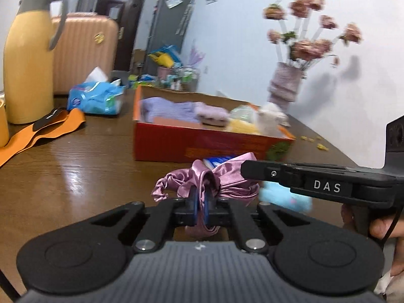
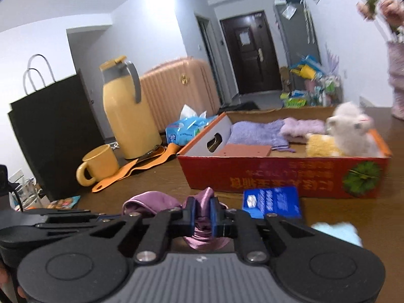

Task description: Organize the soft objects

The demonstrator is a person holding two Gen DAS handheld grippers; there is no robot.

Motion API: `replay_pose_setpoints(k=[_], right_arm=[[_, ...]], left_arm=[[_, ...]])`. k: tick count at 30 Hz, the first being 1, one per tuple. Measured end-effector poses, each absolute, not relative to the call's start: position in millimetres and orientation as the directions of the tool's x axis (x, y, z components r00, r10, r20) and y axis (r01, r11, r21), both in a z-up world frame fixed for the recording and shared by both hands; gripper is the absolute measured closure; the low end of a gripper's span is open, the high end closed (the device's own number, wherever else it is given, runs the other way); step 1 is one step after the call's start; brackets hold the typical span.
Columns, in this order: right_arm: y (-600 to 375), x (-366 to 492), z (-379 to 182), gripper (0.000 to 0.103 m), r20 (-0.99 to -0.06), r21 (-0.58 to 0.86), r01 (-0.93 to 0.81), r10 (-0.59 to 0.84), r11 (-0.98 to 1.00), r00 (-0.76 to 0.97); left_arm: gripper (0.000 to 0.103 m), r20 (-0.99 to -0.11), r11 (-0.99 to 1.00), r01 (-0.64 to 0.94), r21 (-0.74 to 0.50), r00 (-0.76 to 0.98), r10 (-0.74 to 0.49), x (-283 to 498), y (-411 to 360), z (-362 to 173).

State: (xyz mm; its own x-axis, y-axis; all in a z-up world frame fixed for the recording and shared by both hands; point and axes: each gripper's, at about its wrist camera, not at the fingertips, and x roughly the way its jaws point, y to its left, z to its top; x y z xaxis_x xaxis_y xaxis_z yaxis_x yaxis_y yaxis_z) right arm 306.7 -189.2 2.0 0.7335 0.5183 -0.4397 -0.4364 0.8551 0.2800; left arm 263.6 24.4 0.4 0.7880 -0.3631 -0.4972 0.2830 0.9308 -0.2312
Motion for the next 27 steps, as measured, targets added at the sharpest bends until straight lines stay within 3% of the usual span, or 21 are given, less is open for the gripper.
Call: replay_pose_setpoints(k=[7, 13, 22, 27], right_arm=[[-232, 231, 15, 0.092, -0.404, 0.291, -0.383, 0.475, 0.877, 0.781], [-256, 215, 22, 0.092, -0.365, 0.305, -0.357, 0.455, 0.883, 0.812], [-259, 299, 57, 0.092, -0.297, 0.251, -0.367, 0.433, 0.895, 0.851], [-261, 395, 45, 0.092, -0.369, 0.306, -0.317, 0.419, 0.898, 0.83]], left_arm=[[0.098, -0.477, 0.895, 0.372, -0.245, 0.758, -0.445, 213, -10, 14], [0.098, -0.449, 0.882, 0.407, -0.237, 0.759, -0.471, 210, -25, 26], [0.098, -0.406, 0.865, 0.444, -0.233, 0.764, -0.501, 324, -29, 66], [0.098, -0.485, 0.867, 0.422, -0.266, 0.718, -0.499, 418, -32, 47]])
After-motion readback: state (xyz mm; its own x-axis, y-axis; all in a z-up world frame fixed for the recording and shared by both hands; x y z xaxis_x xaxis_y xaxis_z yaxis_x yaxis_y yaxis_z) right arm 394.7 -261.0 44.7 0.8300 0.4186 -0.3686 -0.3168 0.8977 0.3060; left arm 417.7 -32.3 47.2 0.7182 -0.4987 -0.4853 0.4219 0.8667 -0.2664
